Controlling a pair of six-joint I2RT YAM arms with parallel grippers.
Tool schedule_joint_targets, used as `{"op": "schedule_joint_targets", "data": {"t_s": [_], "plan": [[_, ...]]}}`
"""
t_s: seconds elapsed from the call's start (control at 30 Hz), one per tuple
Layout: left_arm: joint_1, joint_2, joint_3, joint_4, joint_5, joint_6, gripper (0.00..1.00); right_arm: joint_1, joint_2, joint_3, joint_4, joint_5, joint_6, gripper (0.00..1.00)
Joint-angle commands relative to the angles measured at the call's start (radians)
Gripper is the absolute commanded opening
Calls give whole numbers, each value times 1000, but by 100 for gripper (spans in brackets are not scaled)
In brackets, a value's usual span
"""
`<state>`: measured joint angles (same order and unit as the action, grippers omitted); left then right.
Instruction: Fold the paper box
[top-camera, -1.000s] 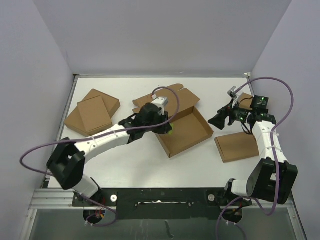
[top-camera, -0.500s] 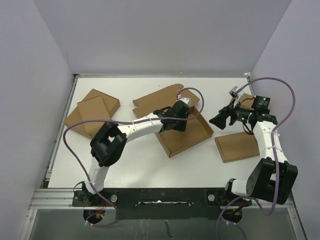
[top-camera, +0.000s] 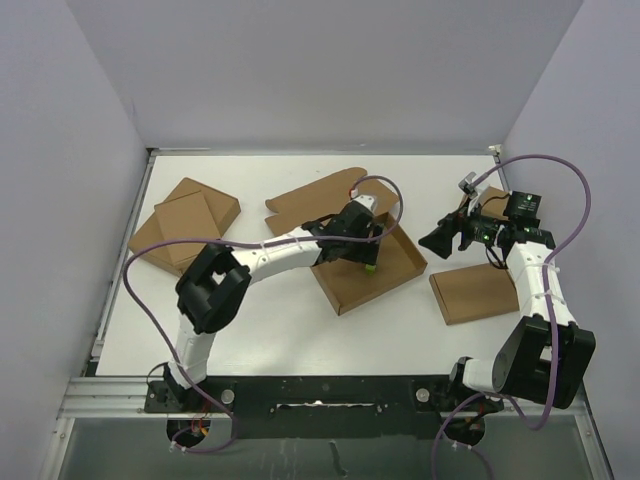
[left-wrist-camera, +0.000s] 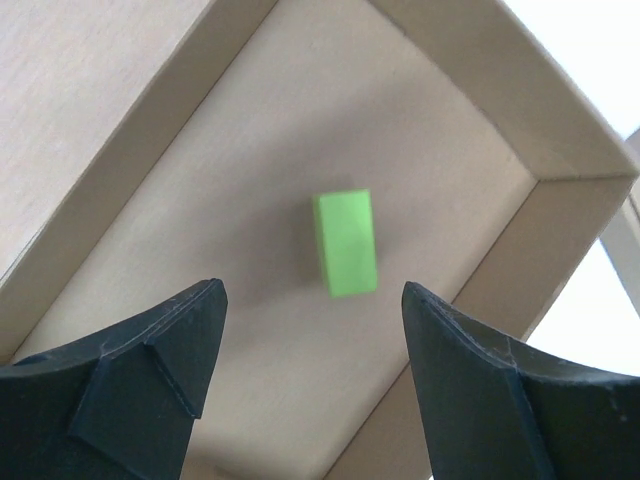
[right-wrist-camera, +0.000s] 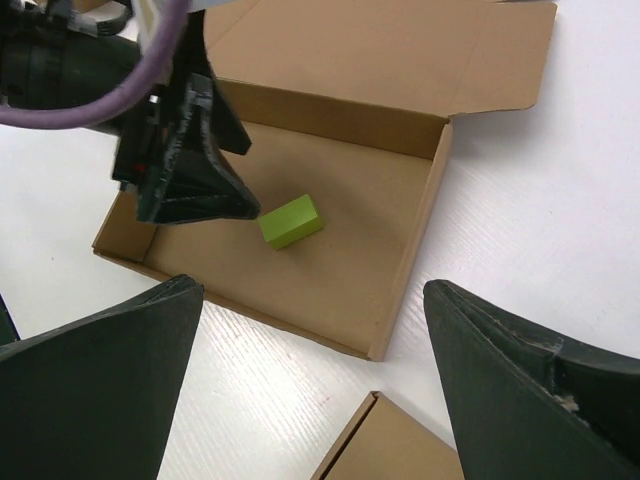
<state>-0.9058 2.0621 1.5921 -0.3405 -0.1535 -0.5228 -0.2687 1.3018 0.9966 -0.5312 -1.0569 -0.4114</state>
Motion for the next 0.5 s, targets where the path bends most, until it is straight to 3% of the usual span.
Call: {"op": "schedule_joint_targets", "data": {"t_s": [0.0,0.1,0.2,0.37,0.47], "plan": [[65,-265,-180,243,95,74,70,-7,-10,3,30,-30,2,98],[128,-414,-419,477,247,123,70,-6,-11,3,31,-33,3,98],[189,-551,-628,652,298,118,70,-7,-9,2,33,-35,6,98],[299,-693,-777,668,327,72,75,-5,-2,1,37,-35,10,98],[391,-717,-838,668,381,-41,79,-6,1,0,37,-34,10,98]]}}
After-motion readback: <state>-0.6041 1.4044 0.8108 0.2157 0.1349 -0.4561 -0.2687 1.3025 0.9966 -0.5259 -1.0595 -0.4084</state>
